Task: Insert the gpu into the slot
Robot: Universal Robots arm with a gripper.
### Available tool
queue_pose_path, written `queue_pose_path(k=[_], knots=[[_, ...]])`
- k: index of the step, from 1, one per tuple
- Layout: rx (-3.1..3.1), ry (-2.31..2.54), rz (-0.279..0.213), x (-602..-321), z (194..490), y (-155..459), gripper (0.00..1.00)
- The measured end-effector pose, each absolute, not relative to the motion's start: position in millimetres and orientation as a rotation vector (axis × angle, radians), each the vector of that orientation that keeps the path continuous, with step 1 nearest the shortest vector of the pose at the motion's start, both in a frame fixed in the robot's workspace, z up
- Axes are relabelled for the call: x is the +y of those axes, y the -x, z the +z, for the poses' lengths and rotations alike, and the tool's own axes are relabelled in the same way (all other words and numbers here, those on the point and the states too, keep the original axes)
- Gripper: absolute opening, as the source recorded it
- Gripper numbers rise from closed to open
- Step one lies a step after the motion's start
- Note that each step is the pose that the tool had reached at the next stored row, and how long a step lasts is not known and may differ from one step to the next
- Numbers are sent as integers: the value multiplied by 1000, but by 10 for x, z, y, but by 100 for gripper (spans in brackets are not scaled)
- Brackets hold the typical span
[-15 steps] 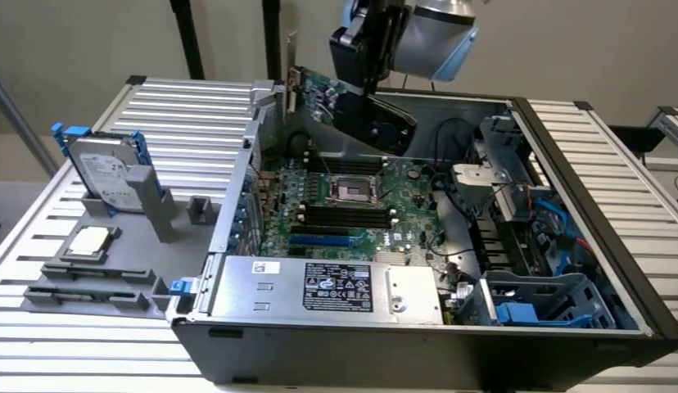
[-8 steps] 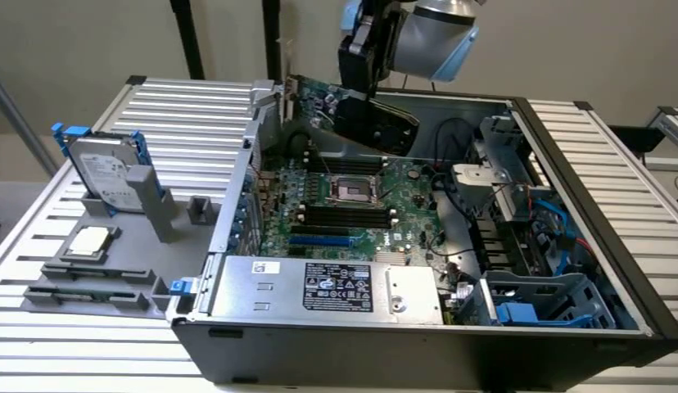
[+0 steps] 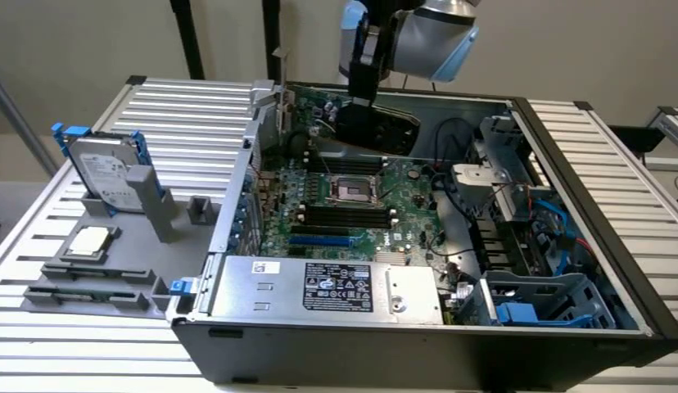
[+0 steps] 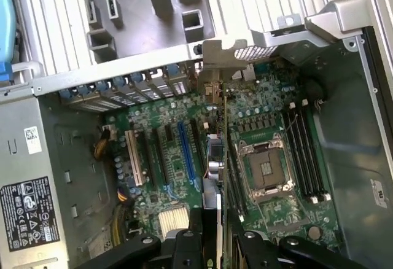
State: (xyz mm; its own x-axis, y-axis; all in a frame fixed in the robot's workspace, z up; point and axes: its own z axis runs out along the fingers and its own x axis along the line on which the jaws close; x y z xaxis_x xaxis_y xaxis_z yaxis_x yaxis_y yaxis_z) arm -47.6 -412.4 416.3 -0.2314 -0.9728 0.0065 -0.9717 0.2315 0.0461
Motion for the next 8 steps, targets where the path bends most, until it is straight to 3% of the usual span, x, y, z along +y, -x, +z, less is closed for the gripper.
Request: queue_pose_path(k=[8], knots=[[-2319, -2095, -78, -4123, 4113, 476, 26]])
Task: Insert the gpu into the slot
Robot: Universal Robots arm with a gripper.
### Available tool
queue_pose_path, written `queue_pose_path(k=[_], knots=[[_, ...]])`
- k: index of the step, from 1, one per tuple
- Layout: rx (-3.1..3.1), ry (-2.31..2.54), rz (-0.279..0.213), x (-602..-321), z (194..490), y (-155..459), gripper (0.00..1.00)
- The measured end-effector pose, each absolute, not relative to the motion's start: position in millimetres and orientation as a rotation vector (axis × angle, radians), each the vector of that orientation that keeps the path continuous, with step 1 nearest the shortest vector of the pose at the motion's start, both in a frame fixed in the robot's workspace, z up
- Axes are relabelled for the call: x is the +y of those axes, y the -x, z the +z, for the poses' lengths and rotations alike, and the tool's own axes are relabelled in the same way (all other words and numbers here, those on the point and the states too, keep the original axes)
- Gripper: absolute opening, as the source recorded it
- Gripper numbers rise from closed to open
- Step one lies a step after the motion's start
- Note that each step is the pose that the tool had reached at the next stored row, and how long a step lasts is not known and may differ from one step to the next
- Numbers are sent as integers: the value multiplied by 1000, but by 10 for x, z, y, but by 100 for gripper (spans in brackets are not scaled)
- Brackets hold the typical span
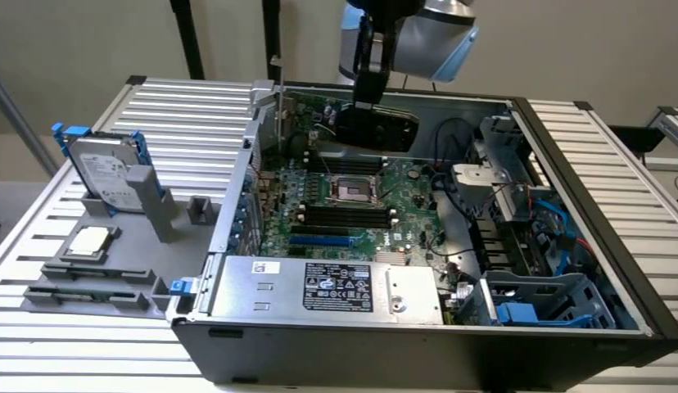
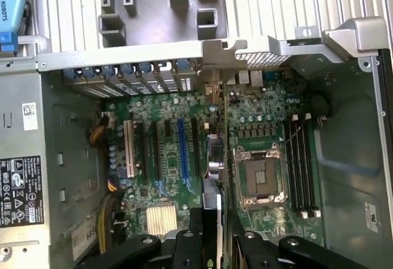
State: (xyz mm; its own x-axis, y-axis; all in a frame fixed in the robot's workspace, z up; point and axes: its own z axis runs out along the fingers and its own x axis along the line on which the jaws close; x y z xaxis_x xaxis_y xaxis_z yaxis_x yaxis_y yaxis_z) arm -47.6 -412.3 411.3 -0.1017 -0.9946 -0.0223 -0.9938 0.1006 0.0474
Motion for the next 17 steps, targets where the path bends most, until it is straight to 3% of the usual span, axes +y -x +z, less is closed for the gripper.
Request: queue_pose_path(k=[8, 17], knots=[[-2254, -2178, -87, -4161, 4010, 476, 26], [-2247, -2196, -99, -4399, 3845, 480, 26]])
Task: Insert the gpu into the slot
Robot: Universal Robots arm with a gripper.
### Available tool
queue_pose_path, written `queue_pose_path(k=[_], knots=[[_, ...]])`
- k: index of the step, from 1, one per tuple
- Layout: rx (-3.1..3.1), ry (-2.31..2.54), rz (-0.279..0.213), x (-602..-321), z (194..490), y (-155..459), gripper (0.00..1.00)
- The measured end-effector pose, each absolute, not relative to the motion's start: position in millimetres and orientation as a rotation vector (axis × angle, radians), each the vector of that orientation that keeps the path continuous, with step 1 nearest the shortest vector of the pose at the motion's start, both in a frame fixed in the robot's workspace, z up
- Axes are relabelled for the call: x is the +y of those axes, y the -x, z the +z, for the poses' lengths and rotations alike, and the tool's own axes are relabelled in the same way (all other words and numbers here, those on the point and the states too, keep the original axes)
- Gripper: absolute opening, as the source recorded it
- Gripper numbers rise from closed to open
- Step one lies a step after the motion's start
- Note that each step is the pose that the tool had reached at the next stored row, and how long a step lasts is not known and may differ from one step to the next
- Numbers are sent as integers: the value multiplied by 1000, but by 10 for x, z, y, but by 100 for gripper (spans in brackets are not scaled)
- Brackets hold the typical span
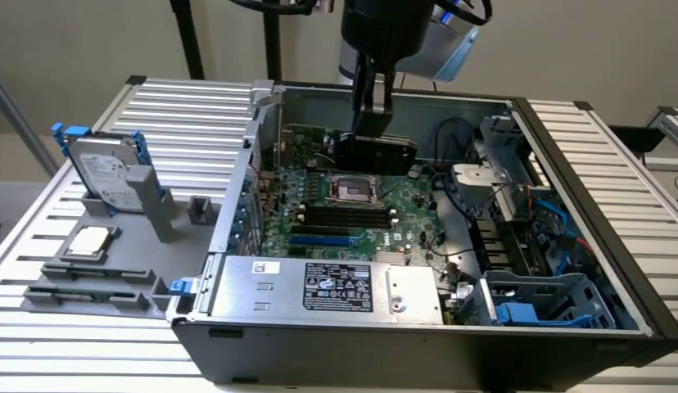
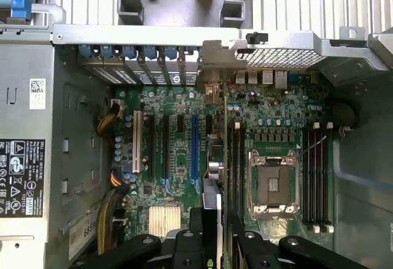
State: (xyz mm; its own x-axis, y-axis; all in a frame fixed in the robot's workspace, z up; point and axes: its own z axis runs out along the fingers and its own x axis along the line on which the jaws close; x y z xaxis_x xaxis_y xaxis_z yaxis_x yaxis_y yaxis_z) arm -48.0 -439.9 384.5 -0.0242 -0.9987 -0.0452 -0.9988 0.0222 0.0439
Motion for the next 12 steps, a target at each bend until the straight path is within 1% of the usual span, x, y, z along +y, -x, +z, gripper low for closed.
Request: queue_pose_path(k=[6, 12], knots=[[2238, 2188, 104, -4563, 3744, 534, 26], [2230, 2182, 96, -4592, 3650, 641, 26]])
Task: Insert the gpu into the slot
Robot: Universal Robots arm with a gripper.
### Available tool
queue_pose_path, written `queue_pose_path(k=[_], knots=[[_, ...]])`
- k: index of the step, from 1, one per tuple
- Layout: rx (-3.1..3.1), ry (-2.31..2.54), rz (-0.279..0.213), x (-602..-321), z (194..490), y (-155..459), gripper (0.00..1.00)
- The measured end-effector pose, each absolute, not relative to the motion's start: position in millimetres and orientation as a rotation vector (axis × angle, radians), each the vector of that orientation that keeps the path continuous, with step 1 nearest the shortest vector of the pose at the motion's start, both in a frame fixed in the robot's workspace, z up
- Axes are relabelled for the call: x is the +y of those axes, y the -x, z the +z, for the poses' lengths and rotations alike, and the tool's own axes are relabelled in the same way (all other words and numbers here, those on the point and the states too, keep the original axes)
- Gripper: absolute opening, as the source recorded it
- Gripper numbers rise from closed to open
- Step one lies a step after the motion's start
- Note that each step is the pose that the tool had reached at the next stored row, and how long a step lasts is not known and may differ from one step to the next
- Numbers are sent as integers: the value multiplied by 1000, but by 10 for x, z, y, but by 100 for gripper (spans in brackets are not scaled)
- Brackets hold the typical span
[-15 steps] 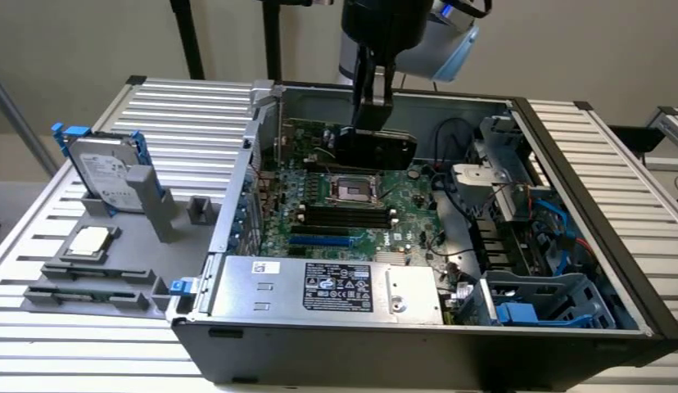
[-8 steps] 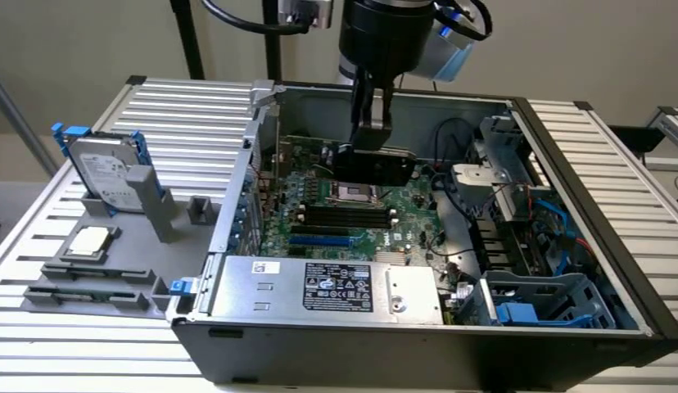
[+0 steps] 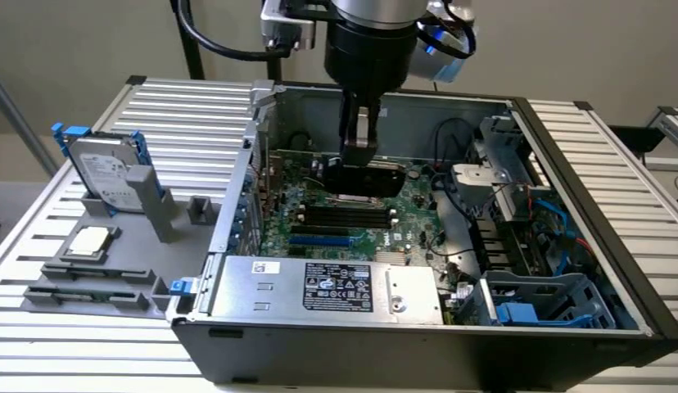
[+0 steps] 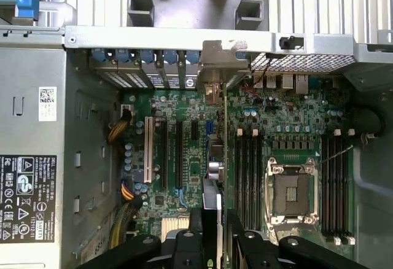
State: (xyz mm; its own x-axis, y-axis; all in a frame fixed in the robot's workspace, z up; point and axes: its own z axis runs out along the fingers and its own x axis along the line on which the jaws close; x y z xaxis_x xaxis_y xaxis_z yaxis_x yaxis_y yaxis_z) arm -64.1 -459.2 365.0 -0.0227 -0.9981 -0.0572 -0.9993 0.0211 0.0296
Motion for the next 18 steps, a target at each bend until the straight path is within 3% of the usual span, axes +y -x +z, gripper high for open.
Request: queue_pose_path(k=[18], knots=[[2219, 2173, 75, -4592, 3323, 756, 26]])
